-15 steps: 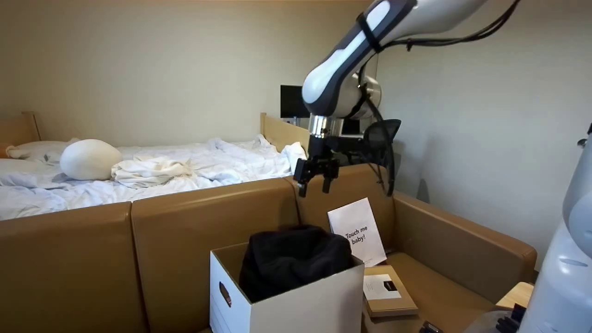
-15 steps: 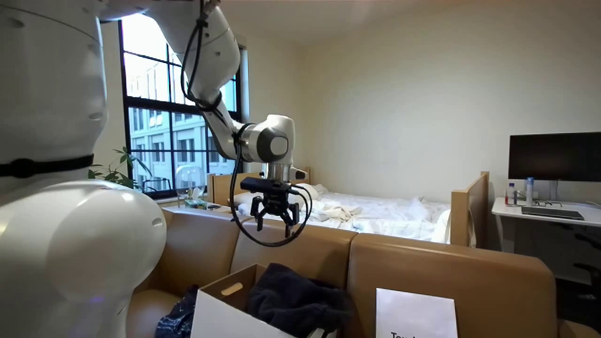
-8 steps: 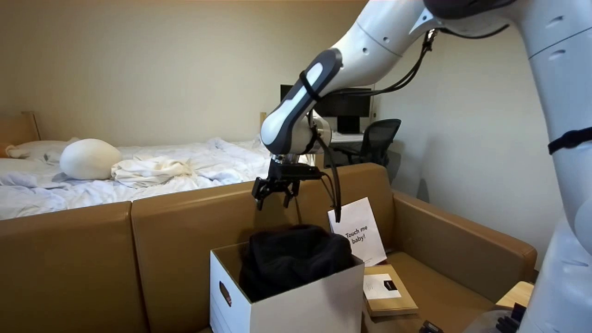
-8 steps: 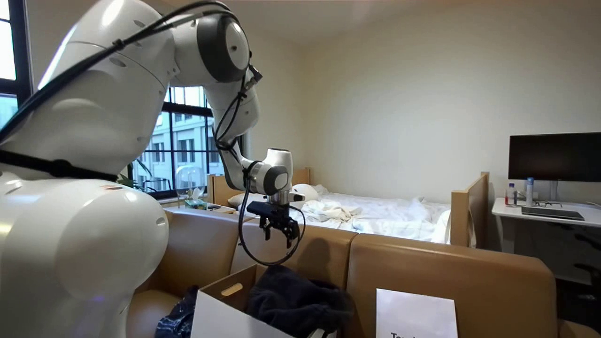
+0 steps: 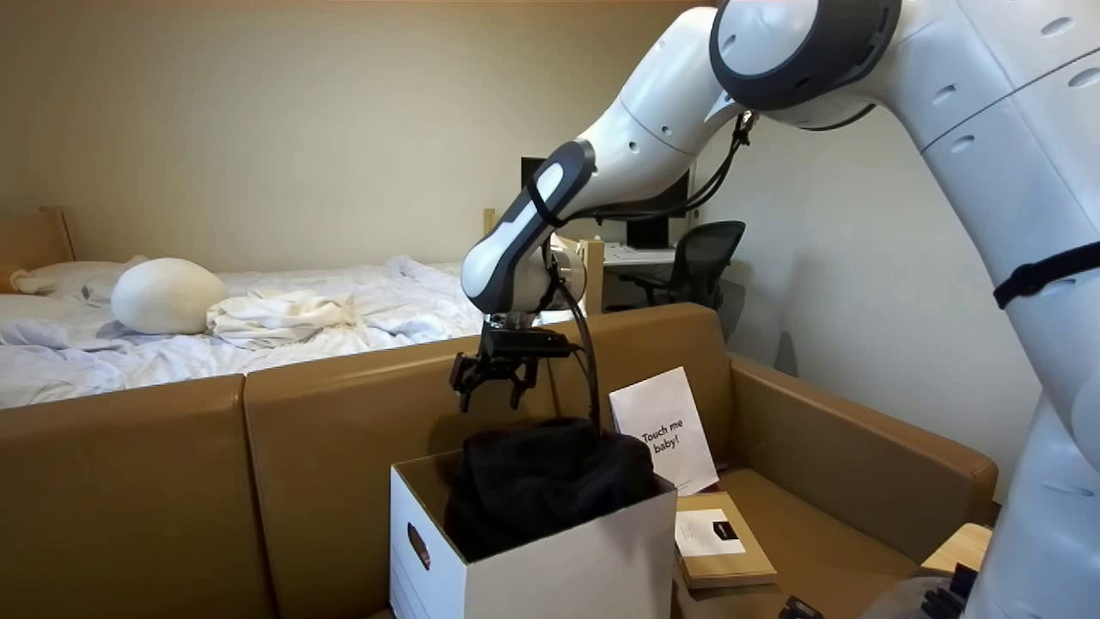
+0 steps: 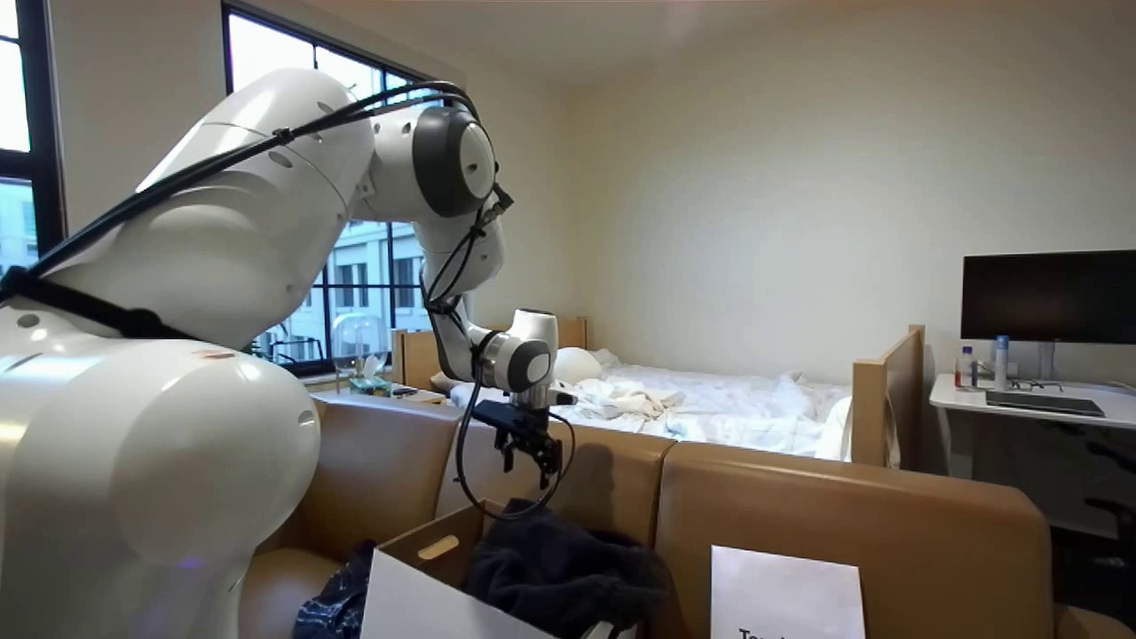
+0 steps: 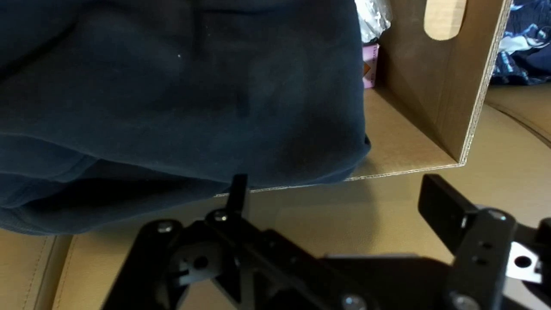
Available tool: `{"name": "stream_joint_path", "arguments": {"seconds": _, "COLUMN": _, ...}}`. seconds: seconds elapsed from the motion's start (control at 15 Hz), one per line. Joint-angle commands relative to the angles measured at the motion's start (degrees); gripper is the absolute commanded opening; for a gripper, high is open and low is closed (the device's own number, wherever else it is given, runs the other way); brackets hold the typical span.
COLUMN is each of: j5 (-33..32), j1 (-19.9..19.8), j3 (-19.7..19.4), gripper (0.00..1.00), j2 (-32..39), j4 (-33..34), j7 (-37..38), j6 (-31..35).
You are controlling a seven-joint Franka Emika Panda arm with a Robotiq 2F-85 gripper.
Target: Pick the cloth in the box and put it on the couch
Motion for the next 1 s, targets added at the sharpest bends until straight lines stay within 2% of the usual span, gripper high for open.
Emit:
{"name": "stream_joint_path", "arguments": {"seconds": 0.0, "j5": 0.9, "j1": -2.3, "j3": 2.4, "gripper": 1.00, "j2": 5.3, "j4": 6.1, "j7": -2.4, "j6": -4.8}}
{"name": "stream_joint_path", "arguments": {"seconds": 0.53, "j5": -2.6, "j1": -0.7, "j3": 0.6, "gripper": 1.00, "j2": 24.9, "j4": 27.0, "j7": -1.1, "j6": -29.6}}
{"name": "stream_joint_path", "arguments": {"seconds": 0.67, "j5": -3.1, "j1": -0.4, "j3": 0.8, "gripper": 1.00, "j2": 28.4, "j4": 30.9, "j7": -1.6, "j6": -32.0}}
{"name": "stream_joint_path", "arguments": {"seconds": 0.87, "j5": -3.7, "j1": 0.3, "j3": 0.4, "gripper": 1.00, "j2": 32.0, "j4": 35.9, "j7": -1.2, "j6": -31.8}}
{"name": "stream_joint_path", "arguments": {"seconds": 0.93, "j5": -3.7, "j1": 0.5, "j3": 0.2, "gripper": 0.75, "j2": 32.7, "j4": 37.2, "j7": -0.8, "j6": -30.6}}
